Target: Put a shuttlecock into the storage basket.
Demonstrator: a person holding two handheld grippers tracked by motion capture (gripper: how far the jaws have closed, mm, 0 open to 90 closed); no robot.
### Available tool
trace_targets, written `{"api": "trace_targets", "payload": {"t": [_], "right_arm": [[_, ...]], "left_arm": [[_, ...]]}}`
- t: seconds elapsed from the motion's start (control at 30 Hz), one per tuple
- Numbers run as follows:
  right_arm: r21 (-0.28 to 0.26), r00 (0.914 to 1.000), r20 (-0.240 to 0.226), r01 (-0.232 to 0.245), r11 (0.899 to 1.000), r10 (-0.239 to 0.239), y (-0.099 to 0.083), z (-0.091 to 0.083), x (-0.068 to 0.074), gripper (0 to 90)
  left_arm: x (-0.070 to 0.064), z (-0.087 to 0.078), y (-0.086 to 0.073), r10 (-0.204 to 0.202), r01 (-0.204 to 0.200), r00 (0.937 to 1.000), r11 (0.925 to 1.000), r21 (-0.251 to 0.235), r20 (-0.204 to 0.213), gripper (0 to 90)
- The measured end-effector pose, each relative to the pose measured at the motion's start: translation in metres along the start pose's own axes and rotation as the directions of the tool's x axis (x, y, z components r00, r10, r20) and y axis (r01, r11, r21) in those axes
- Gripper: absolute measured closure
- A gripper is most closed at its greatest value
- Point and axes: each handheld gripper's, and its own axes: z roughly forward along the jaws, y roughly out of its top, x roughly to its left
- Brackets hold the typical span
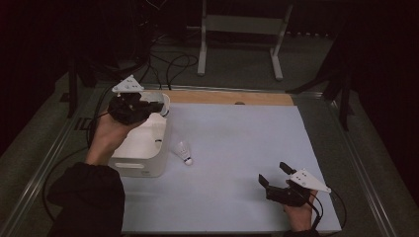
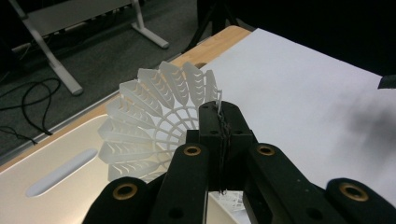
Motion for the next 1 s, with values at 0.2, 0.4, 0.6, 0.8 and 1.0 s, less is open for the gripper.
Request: {"api": "trace_targets", "payload": {"t": [0.2,0.4,0.6,0.8,1.0], "right_arm": [[0.0,1.0,0.004,-0.002,1.0,0.002,0.0,0.0,0.0,8.1],[-0.001,1.0,-0.002,-0.001,1.0,0.001,0.0,0.0,0.0,8.1],[-0.002,1.0,0.003,-0.001,1.0,0.001,0.0,0.0,0.0,8.1],[-0.002,1.0,0.002,-0.001,1.0,0.001,0.0,0.0,0.0,8.1],[-0.002,1.0,0.003,-0.001,1.0,0.001,0.0,0.0,0.0,8.1]], "left_arm": [[0.001,-0.001,-0.002,-0.003,0.003,1.0,1.0,0.001,-0.004,89.6],[0.004,-0.003,-0.005,-0.009,0.009,0.9999,0.9999,0.005,-0.013,89.7],[0.007,-0.006,-0.008,-0.019,0.019,0.9996,0.9998,0.004,-0.021,89.6],[0.011,-0.008,-0.011,-0.029,0.029,0.9991,0.9996,0.005,-0.03,89.6],[0.013,-0.01,-0.014,-0.037,0.037,0.9985,0.9993,0.004,-0.04,89.3]]}}
